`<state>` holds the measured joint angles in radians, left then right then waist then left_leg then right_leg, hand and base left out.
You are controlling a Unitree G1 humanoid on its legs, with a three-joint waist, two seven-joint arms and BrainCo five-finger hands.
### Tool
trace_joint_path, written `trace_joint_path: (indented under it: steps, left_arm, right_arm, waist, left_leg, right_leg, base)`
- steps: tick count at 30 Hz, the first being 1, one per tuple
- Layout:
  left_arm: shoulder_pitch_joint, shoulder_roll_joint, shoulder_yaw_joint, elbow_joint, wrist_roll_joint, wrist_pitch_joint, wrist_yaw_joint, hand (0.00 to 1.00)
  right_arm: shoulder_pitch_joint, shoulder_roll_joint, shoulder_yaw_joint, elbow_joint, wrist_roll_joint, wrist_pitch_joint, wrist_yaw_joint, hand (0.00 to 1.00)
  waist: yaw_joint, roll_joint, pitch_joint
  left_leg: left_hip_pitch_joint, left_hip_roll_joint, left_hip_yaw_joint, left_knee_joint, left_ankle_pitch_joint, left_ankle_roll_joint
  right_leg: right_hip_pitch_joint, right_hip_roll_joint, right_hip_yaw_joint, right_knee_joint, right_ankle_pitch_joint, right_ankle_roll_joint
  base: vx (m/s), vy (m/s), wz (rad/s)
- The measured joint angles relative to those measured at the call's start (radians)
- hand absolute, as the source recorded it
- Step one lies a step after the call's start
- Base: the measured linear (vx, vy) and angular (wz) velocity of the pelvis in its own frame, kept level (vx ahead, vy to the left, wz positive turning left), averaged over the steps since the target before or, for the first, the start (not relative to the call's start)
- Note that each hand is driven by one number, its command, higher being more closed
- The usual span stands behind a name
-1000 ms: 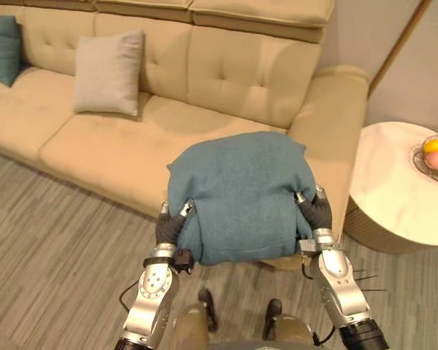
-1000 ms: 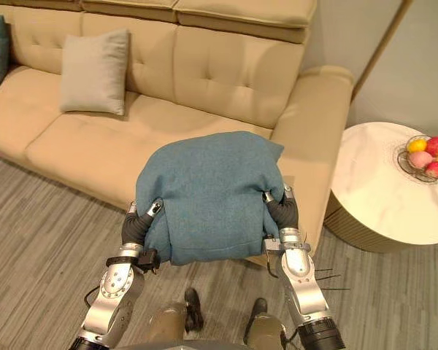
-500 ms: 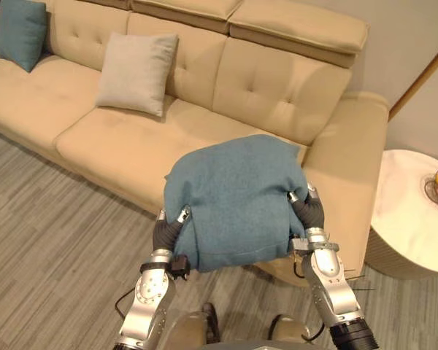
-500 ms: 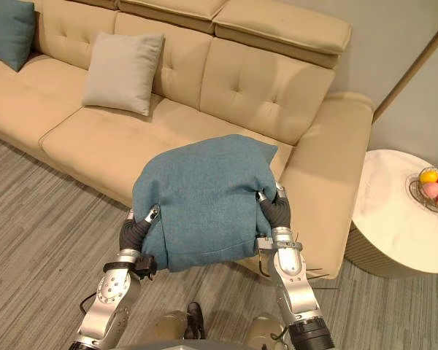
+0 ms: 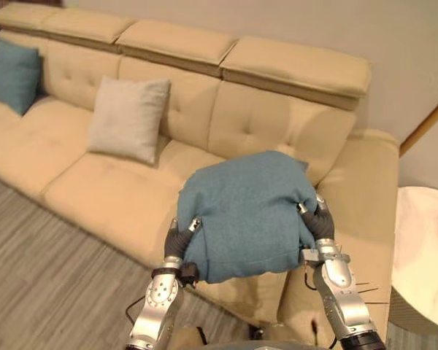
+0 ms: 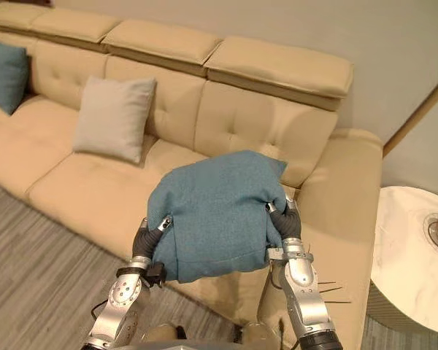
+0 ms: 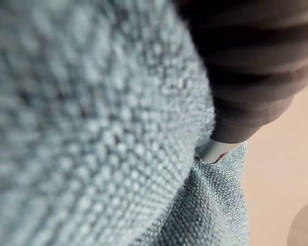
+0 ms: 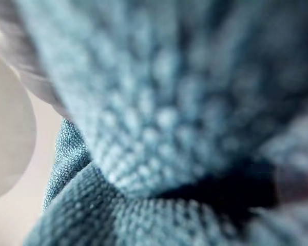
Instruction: Pick up cushions and gather them together orderly.
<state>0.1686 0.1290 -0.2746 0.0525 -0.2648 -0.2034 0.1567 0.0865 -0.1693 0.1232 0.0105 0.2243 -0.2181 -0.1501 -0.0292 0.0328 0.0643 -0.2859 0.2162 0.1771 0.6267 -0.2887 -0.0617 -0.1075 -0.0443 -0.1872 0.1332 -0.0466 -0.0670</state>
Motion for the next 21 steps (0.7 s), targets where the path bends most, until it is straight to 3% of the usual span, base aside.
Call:
trace_joint_path:
  steps: [2, 3, 4, 5, 6, 8, 9, 12, 15, 21]
  left_arm:
    - [0.001, 0.001, 0.003, 0.000, 0.001, 0.000, 0.000, 1.00]
    - [0.002, 0.001, 0.003, -0.001, 0.001, 0.000, 0.000, 1.00]
    - [0.005, -0.003, 0.003, -0.001, 0.001, 0.000, 0.000, 1.00]
    - [0.009, -0.003, 0.003, 0.002, 0.002, -0.001, 0.000, 1.00]
    - [0.011, 0.009, 0.009, 0.005, 0.002, -0.001, 0.001, 1.00]
    - [0.009, 0.015, 0.012, 0.005, 0.002, -0.001, 0.001, 1.00]
    - [0.009, 0.015, 0.012, 0.005, 0.002, -0.001, 0.001, 1.00]
    - [0.007, 0.029, 0.017, -0.011, 0.019, -0.001, 0.001, 1.00]
    - [-0.028, 0.045, 0.020, -0.016, 0.044, 0.000, 0.006, 1.00]
    - [-0.301, 0.069, 0.057, 0.012, 0.089, 0.000, 0.112, 1.00]
  right_arm:
    - [0.000, 0.002, 0.000, 0.000, 0.000, 0.000, 0.000, 1.00]
    - [0.000, 0.002, 0.000, 0.000, 0.000, 0.000, 0.000, 1.00]
    - [-0.002, 0.000, 0.000, 0.000, -0.002, 0.000, 0.000, 1.00]
    - [-0.004, 0.008, -0.001, 0.007, -0.004, 0.000, 0.000, 1.00]
    - [0.005, 0.037, 0.001, 0.009, -0.009, 0.003, 0.000, 1.00]
    - [0.004, 0.052, 0.001, 0.008, -0.023, 0.003, 0.000, 1.00]
    - [0.004, 0.052, 0.001, 0.008, -0.028, 0.003, 0.000, 1.00]
    - [-0.004, 0.054, 0.004, 0.008, -0.038, 0.003, 0.000, 1.00]
    - [-0.018, 0.053, 0.004, 0.014, -0.058, 0.003, -0.005, 1.00]
    - [-0.337, 0.040, 0.000, 0.136, -0.104, 0.004, -0.112, 1.00]
  waist:
    - [0.015, 0.003, -0.001]
    - [0.017, 0.007, -0.003]
    - [0.017, 0.027, -0.004]
    - [0.018, 0.038, -0.003]
    - [0.008, 0.011, -0.009]
    - [-0.014, -0.019, -0.011]
    - [-0.012, -0.022, -0.009]
    - [-0.010, -0.019, -0.007]
    - [-0.016, -0.021, -0.006]
    - [-0.019, -0.018, 0.101]
  left_leg:
    - [0.018, -0.029, -0.145, -0.229, 0.040, -0.053]
    - [0.027, -0.024, -0.160, -0.286, 0.072, -0.069]
    - [0.040, -0.006, -0.167, -0.339, 0.137, -0.064]
    - [0.044, 0.005, -0.156, -0.325, 0.192, -0.086]
    - [0.051, -0.015, -0.100, -0.314, 0.172, -0.063]
    - [0.060, -0.062, 0.004, -0.312, 0.148, -0.023]
    - [0.065, -0.069, 0.031, -0.312, 0.145, -0.018]
    - [0.065, -0.093, 0.118, -0.319, 0.128, 0.010]
    - [0.025, -0.096, 0.137, -0.322, 0.129, 0.012]
    - [-0.101, -0.098, 0.114, -0.313, 0.169, 0.020]
  right_leg:
    - [0.005, -0.001, 0.097, -0.009, 0.014, 0.025]
    - [0.008, 0.003, 0.122, -0.020, 0.020, 0.054]
    - [0.014, 0.019, 0.162, -0.038, 0.027, 0.089]
    - [0.018, 0.029, 0.207, -0.056, 0.036, 0.114]
    - [0.012, 0.000, 0.250, -0.075, 0.049, 0.137]
    - [-0.023, -0.063, 0.329, -0.091, 0.072, 0.179]
    - [-0.028, -0.073, 0.342, -0.099, 0.081, 0.188]
    - [-0.075, -0.102, 0.389, -0.120, 0.114, 0.197]
    - [-0.121, -0.106, 0.393, -0.138, 0.140, 0.189]
    - [-0.212, -0.104, 0.362, -0.175, 0.203, 0.172]
  base:
    - [0.14, 0.261, -1.31]
    - [0.12, 0.321, -1.30]
    - [0.09, 0.299, -1.27]
    - [0.09, 0.375, -1.41]
    - [0.08, 0.362, -1.17]
    - [0.05, 0.360, -1.01]
    - [0.01, 0.293, -1.07]
    - [-0.01, 0.205, -0.75]
    - [-0.01, 0.078, -0.25]
    - [-0.08, -0.014, 0.11]
